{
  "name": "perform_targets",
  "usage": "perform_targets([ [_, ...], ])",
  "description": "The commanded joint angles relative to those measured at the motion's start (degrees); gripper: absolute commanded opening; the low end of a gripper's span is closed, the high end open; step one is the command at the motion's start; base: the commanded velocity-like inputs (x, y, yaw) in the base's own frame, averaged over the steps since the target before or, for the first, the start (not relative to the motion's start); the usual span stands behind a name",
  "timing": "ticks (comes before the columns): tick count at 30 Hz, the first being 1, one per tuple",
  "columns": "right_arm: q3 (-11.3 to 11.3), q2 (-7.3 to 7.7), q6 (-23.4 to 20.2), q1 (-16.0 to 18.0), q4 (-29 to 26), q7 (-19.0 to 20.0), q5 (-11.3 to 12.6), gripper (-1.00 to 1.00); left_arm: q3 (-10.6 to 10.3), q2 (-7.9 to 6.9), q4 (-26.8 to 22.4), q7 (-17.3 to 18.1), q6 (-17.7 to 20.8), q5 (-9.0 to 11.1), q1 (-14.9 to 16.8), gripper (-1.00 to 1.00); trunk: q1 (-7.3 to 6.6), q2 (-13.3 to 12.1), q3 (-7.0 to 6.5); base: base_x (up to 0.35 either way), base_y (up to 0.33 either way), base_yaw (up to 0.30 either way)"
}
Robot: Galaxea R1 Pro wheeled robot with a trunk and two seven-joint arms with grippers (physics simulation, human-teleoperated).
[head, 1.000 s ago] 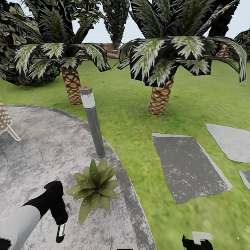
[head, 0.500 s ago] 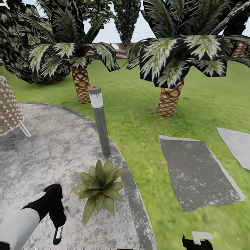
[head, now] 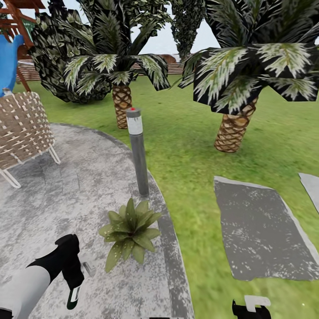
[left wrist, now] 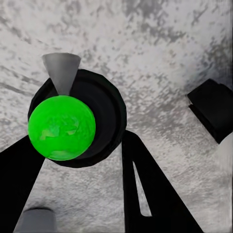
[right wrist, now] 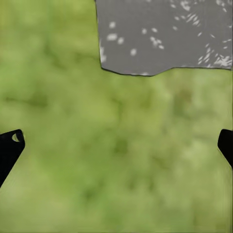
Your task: Pick up the pesticide atomizer in the garden and spray insectifuge to fully cover both potted plants in the garden.
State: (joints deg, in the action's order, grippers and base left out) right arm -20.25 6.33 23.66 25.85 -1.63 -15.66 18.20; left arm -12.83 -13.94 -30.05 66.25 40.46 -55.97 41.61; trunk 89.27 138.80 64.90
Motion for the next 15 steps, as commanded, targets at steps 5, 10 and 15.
perform_targets([
  [5, -0.5, 0.0, 0.1, 0.0, 0.0, -0.2, 0.4, 1.0, -0.3, -0.78, 0.0, -0.7, 0.6, -0.1, 0.0, -1.0, -0.01, 0.0, 0.05, 0.0, -0.272, 0.276],
  [10, -0.5, -0.01, 0.1, 0.0, 0.0, -0.2, 0.4, 1.0, 0.3, -0.26, 0.0, -2.5, 0.7, 0.4, 0.0, -1.0, -0.01, 0.0, 0.05, -0.155, -0.227, 0.175],
  [15, -0.5, -0.01, 0.1, 0.0, 0.0, -0.2, 0.4, 1.0, 3.3, -0.05, 0.0, -2.5, 0.7, 0.4, 0.0, -1.0, -0.01, 0.0, 0.05, -0.068, -0.23, 0.01],
])
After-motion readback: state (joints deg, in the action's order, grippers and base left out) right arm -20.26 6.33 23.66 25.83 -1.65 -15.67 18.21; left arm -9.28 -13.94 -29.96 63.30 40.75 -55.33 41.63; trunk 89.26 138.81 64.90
